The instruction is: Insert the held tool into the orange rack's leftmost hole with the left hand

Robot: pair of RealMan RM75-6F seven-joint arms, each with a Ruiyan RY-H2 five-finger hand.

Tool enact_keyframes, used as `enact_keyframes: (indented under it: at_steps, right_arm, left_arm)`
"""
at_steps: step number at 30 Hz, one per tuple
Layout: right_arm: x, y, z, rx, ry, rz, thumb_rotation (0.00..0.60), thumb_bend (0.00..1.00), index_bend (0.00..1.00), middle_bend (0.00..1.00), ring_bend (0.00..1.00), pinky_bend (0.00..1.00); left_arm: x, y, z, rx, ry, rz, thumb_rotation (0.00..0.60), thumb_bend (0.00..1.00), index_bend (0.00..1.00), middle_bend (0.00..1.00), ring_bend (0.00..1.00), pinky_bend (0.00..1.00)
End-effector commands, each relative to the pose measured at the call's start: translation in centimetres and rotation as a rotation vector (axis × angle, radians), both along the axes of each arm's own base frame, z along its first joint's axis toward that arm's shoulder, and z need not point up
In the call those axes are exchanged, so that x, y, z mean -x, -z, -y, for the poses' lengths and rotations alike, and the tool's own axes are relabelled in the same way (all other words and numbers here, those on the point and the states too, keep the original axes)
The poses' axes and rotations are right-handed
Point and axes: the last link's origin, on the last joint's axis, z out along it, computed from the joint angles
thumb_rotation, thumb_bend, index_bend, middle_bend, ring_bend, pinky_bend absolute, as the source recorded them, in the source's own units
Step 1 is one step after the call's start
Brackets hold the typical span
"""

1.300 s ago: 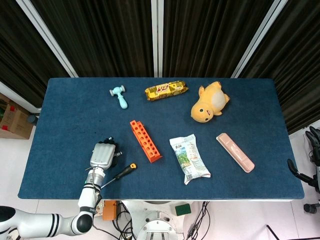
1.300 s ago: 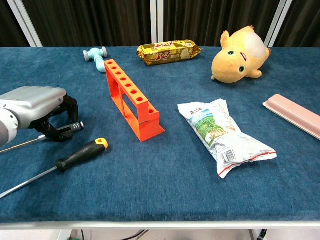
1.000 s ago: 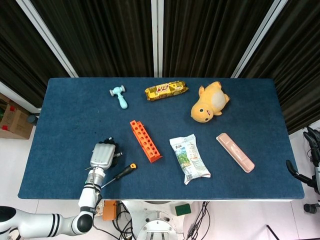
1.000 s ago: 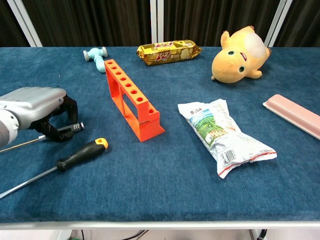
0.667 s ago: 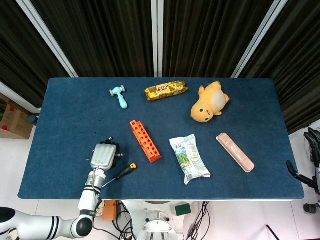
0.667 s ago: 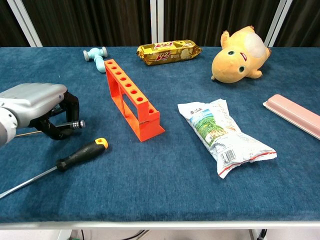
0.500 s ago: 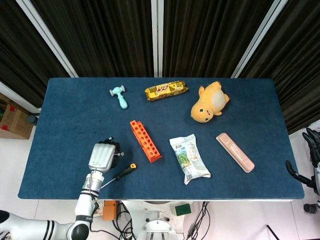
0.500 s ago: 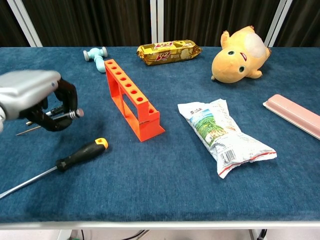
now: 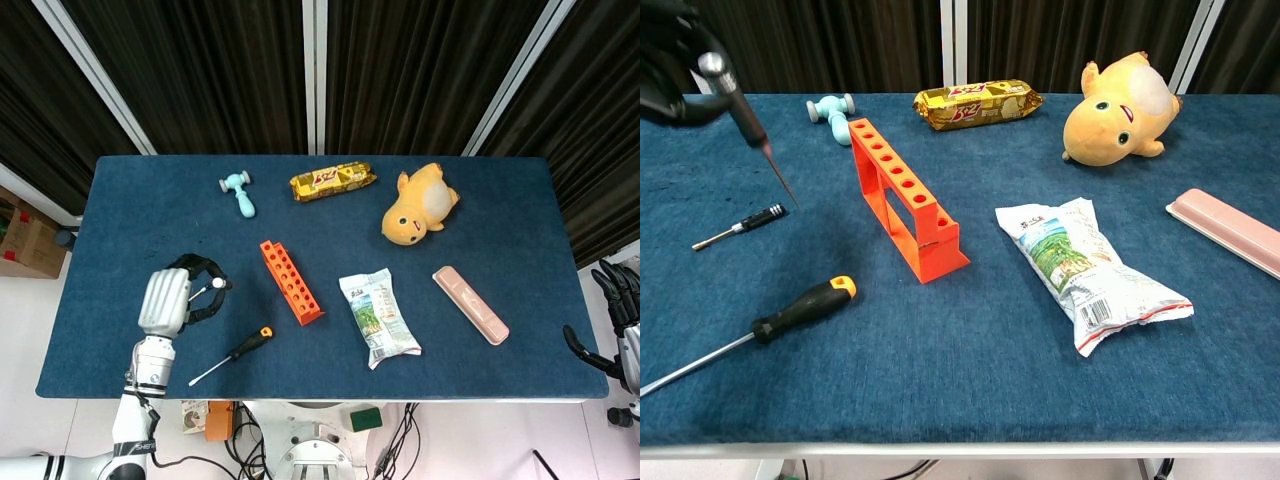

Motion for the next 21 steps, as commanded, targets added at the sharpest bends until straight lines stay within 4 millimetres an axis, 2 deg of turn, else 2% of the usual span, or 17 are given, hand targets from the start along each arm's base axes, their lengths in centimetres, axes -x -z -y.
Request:
enact_keyframes:
  at_steps: [1,7,15,21]
  right_arm:
    - [0.0,-0.1,0.0,0.0,-0.003,0.003,0.6,0.33,0.0,0.0,0.0,0.0]
    - [0.1,-0.2,0.0,0.002,-0.006,0.001,0.6,0.33,0.0,0.0,0.0,0.0]
    - [0.2,-0.2,-0.1,0.005,-0.006,0.001,0.6,0.33,0.0,0.0,0.0,0.0]
    - [0.3,-0.4,-0.1,0.008,-0.005,0.008,0.6,0.33,0.0,0.0,0.0,0.0]
  left_arm:
    - [-0.9,-1.9,-0.7,-0.007,0.026,0.141,0.6,0.43,0.62,0.48,0.31,0.43]
    - [-3.0,-2.5,-2.2,0.041,0.07,0.16,0.6,0.43,0.63,0.49,0.31,0.43]
    - [-6.3,-1.8,-3.2,0.093,0.111,0.182,0.6,0.43,0.63,0.48,0.31,0.43]
    - [-7.2,-1.5,-3.7,0.116,0.104,0.174,0.6,0.44,0.63,0.47,0.31,0.43]
